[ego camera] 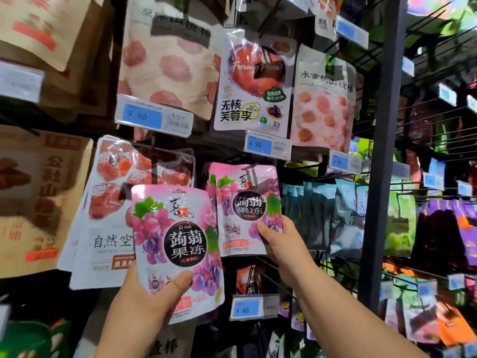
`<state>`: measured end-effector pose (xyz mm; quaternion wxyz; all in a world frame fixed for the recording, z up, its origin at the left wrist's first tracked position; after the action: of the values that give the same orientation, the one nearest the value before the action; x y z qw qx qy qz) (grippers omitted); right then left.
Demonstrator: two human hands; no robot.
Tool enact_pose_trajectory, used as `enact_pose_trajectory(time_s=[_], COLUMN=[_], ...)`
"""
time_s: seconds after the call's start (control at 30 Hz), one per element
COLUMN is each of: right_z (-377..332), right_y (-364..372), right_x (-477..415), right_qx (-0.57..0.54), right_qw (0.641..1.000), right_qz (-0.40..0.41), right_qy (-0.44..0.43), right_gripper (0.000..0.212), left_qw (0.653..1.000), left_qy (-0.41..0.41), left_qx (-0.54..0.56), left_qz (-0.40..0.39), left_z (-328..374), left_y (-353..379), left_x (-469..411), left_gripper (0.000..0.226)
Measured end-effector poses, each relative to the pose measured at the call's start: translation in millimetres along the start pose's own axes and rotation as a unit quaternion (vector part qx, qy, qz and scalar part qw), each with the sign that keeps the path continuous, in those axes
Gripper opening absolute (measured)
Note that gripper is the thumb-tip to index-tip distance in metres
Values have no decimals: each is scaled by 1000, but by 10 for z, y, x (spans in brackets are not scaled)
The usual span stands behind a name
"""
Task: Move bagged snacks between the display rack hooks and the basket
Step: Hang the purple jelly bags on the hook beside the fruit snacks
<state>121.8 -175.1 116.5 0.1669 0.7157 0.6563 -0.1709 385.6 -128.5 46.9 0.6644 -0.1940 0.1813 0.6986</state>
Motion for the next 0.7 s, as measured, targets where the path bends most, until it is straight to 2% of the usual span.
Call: enact_pose_trajectory(time_s=[0.13, 0.27, 0.33, 0.4, 0.47, 0.53, 0.57, 0.67, 0.7], right_z=[92, -111, -293, -405, -417, -356, -308, -221, -217], right_y=[17, -136, -92, 13, 127, 195, 219, 179, 118], right_x=[0, 141, 284, 365, 378, 364, 362, 347, 332], right_qx=[128, 314, 353, 368, 343, 282, 247, 140, 108], right_qw=[991, 945, 926, 917, 929, 952, 961, 982, 987], right_qz=[-10, 92, 105, 66, -6, -68, -94, -116, -106], right_qy=[38, -17, -87, -139, -138, -99, -77, -43, -47], right_gripper=[39, 62, 48, 24, 12, 12, 20, 81, 84], left_qw=[1000, 999, 998, 997, 995, 994, 993, 990, 990], left_qy=[10, 16, 26, 33, 39, 45, 48, 37, 35], left_qx=[14, 3, 13, 25, 24, 25, 30, 52, 46], left_qz=[-10, -37, -56, -73, -90, -97, -105, -128, -131], left_z=[92, 186, 247, 303, 354, 381, 377, 397, 404], left_y=[68, 200, 294, 404, 525, 628, 690, 883, 931], left_x=[38, -40, -99, -165, -225, -277, -307, -340, -349], left_gripper=[73, 56, 53, 53, 60, 73, 77, 76, 65])
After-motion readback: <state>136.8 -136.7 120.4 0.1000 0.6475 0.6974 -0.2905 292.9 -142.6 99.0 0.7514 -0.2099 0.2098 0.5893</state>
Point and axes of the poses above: each hand's wrist, its own x-axis away from the middle knuckle, its own y-axis out of the palm, z = x × y, the point moved 7 cm from there along -x, towards the middle knuckle, and after that the axes turned 8 degrees about -z, right-handed, at the moved point
